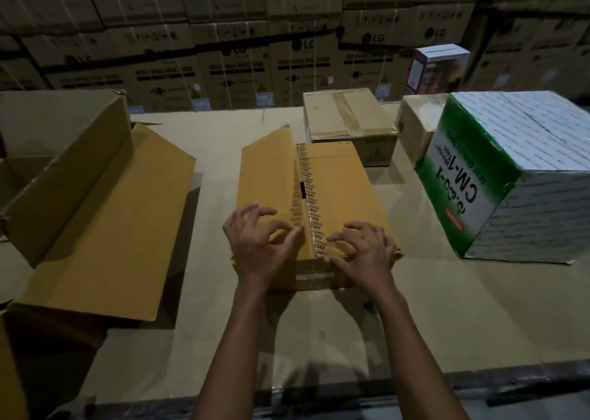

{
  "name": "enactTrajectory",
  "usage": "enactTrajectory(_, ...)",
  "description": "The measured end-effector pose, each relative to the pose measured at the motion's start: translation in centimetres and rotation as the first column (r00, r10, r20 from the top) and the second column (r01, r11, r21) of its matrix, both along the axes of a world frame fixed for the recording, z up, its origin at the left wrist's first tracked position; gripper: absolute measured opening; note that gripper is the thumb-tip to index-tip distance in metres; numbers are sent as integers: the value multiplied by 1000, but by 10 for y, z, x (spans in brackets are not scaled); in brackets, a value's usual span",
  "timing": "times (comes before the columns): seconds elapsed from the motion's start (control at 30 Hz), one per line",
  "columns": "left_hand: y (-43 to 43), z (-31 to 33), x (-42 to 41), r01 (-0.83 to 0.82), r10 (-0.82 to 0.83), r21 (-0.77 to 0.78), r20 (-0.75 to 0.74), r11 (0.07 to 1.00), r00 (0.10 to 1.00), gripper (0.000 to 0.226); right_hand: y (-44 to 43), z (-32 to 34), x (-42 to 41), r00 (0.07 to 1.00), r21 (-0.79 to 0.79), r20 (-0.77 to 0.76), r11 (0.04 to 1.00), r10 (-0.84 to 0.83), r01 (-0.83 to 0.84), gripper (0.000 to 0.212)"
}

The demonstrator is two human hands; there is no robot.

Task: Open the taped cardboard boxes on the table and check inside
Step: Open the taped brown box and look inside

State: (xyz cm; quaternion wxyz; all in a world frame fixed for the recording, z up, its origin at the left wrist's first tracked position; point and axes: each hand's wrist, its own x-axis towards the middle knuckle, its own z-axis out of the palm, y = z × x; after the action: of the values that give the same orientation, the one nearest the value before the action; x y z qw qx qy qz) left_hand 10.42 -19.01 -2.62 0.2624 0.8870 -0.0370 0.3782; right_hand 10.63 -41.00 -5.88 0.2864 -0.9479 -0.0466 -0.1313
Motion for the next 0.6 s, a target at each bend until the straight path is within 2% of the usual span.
enactTrajectory(0.13,28,16,-7,-119,158,-176,228,977,961,17,-1,-1,1,996,60,93,998,-16,10,28)
enactTrajectory(0.2,45,21,-14,-192,294,-403,207,895,933,19,-1,-1,1,991,90,123,995,-44,33,23)
enactTrajectory(0.3,74,14,-23,-286,465,-759,25,585,885,34,-3,-1,0,990,122,126,992,-57,41,18)
enactTrajectory(0.37,96,-5,-23,-399,542,-845,-162,355,825,39,-2,-1,0,994,138,106,990,-38,23,21)
enactTrajectory(0.43,113,-26,-26,-547,505,-823,-412,151,759,30,3,-2,0,995,125,96,992,-23,11,24)
enactTrajectory(0.53,120,-52,-32,-658,335,-753,-624,-14,706,22,11,-6,0,996,70,82,997,-30,24,33)
enactTrajectory(0.6,111,-54,-37,-689,359,-724,-651,-28,669,17,16,-9,-1,995,11,71,997,-74,73,49)
